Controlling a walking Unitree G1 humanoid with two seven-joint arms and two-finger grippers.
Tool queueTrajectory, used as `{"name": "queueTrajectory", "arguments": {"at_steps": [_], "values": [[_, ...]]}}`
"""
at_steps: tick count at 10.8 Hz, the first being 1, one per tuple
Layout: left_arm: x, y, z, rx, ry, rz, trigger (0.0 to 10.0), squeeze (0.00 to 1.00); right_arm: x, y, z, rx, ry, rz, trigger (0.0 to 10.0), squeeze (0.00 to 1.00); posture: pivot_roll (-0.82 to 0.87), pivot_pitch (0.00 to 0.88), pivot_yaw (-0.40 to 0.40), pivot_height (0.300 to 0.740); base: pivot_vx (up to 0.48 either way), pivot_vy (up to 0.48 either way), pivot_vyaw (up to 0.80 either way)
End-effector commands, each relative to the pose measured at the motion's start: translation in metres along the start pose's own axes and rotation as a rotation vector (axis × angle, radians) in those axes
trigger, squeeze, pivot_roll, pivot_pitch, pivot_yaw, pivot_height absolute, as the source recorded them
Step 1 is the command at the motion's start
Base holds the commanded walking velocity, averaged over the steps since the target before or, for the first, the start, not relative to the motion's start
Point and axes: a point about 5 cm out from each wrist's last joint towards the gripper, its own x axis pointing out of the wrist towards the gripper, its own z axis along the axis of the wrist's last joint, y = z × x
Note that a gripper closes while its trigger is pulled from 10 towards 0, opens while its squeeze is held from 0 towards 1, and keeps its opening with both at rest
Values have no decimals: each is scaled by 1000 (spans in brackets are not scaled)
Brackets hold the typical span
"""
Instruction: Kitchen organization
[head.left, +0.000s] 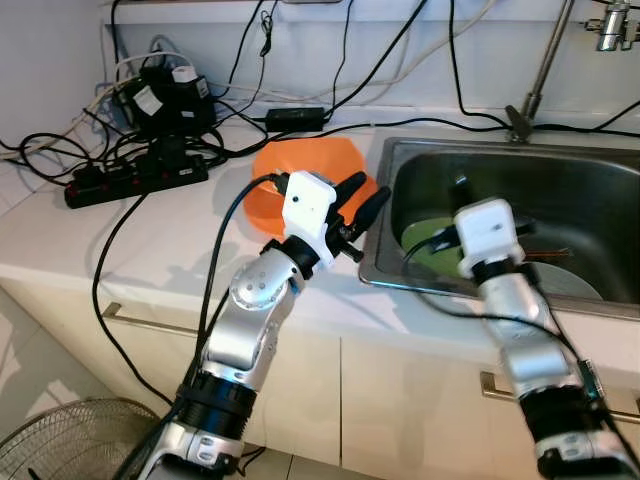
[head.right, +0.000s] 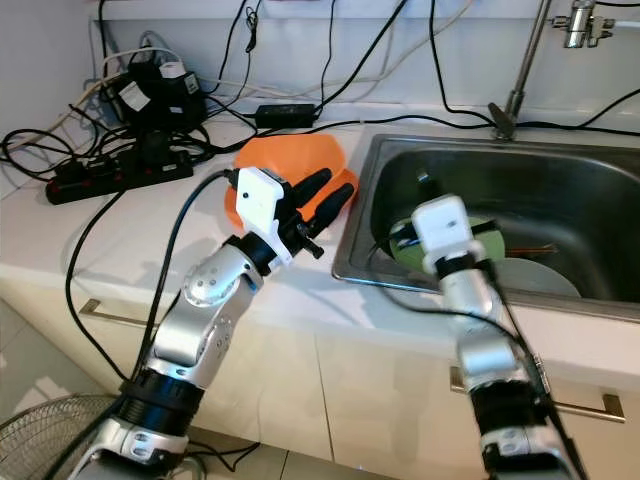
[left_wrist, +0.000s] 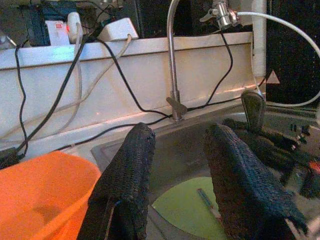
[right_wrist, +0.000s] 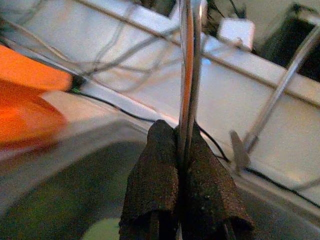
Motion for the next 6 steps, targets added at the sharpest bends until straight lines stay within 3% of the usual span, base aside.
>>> {"name": "queueTrajectory", "arguments": {"at_steps": [1, 3, 6], "values": [[-6, 2, -3, 1, 24, 4, 10000, 0, 6, -14, 1, 12, 11, -60, 10000, 0, 20, 0, 86, 740, 0, 0, 0], [-18, -3, -23, -42, 111, -23, 10000, 0, 9, -41, -16, 66, 100, -172, 10000, 0, 21, 0, 85, 740, 0, 0, 0], [-27, -15, -37, -75, 175, -76, 10000, 0, 2, -51, -37, 109, 197, -234, 10000, 0, 26, 0, 84, 740, 0, 0, 0]]}}
